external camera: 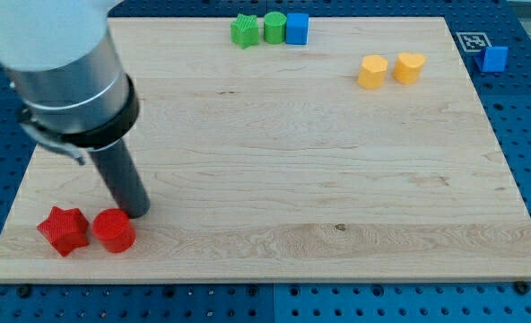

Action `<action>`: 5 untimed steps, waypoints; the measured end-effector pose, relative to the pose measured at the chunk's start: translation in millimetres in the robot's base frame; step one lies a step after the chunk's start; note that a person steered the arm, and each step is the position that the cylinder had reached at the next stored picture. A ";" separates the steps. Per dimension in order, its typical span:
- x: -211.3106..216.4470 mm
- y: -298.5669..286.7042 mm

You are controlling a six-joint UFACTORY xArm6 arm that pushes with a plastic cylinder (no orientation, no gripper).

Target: Move red circle into red star

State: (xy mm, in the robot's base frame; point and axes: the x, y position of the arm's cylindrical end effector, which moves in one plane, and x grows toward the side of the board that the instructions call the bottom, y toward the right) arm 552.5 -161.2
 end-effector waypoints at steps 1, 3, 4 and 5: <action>3.8 -1.0; 23.6 29.1; 38.5 21.4; 38.5 9.0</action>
State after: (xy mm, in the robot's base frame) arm 591.0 -152.2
